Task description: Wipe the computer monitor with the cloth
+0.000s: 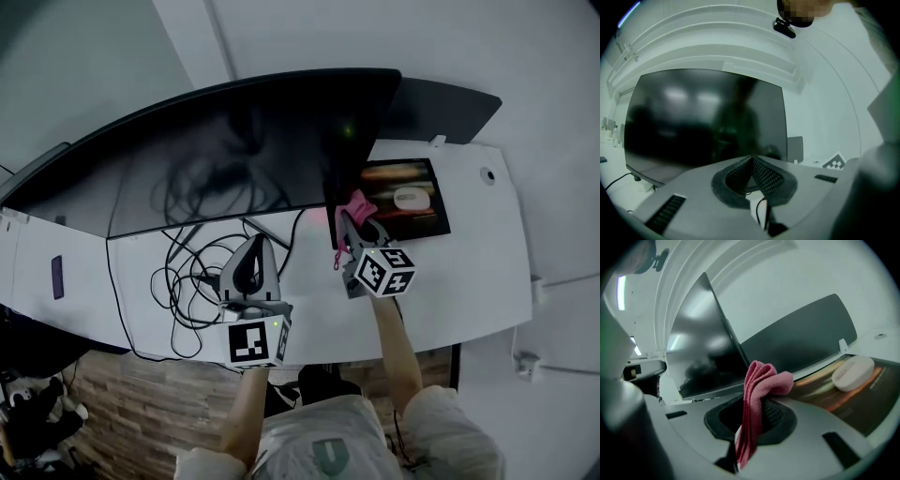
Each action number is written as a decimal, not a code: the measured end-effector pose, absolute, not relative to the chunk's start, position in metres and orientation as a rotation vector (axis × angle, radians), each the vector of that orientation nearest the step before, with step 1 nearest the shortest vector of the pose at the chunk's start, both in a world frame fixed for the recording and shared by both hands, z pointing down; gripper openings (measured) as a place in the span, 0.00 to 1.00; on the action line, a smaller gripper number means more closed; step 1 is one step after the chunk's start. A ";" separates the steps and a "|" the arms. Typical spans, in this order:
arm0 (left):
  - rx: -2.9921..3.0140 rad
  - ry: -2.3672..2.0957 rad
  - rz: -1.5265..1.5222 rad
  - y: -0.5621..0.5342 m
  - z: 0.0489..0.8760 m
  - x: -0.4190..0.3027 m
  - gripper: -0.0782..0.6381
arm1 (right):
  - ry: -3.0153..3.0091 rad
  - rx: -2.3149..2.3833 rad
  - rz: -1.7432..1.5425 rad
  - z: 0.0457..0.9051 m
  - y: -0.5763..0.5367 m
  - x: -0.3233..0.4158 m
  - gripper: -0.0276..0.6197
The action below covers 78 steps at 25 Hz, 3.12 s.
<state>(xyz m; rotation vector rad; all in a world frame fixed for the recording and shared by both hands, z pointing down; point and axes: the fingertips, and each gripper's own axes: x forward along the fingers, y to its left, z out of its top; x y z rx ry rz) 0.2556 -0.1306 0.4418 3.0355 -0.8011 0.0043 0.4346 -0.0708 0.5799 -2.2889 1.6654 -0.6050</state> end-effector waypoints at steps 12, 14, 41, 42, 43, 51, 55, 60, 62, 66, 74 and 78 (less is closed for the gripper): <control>2.984 -0.778 -0.030 -0.194 0.448 0.200 0.13 | 1.522 -2.177 -0.686 0.578 -0.120 0.382 0.13; 2.965 -0.795 -0.018 -0.207 0.453 0.186 0.13 | 1.542 -2.152 -0.709 0.580 -0.139 0.360 0.13; 2.943 -0.928 0.097 -0.392 0.453 -0.007 0.13 | 1.633 -2.006 -0.866 0.584 -0.331 0.138 0.13; 2.939 -0.939 0.094 -0.398 0.452 -0.016 0.13 | 1.642 -1.994 -0.874 0.584 -0.340 0.128 0.13; 2.934 -0.952 0.092 -0.405 0.451 -0.025 0.13 | 1.655 -1.982 -0.880 0.584 -0.349 0.118 0.13; 2.883 -1.085 0.072 -0.452 0.449 -0.094 0.13 | 1.780 -1.882 -0.911 0.578 -0.415 0.035 0.13; 2.850 -1.139 0.081 -0.465 0.453 -0.122 0.13 | 1.820 -1.845 -0.906 0.575 -0.439 0.003 0.13; 2.821 -1.191 0.069 -0.475 0.457 -0.149 0.13 | 1.801 -1.852 -0.880 0.569 -0.456 -0.016 0.13; 2.811 -1.205 0.074 -0.476 0.459 -0.157 0.13 | 1.790 -1.848 -0.875 0.569 -0.458 -0.020 0.13; 2.792 -1.237 0.069 -0.480 0.458 -0.170 0.13 | 1.797 -1.870 -0.868 0.575 -0.461 -0.026 0.13; 2.787 -1.287 0.069 -0.481 0.454 -0.196 0.13 | 1.758 -1.868 -0.858 0.573 -0.478 -0.060 0.13; 2.787 -1.317 0.082 -0.481 0.450 -0.207 0.13 | 1.632 -1.923 -0.798 0.560 -0.487 -0.041 0.13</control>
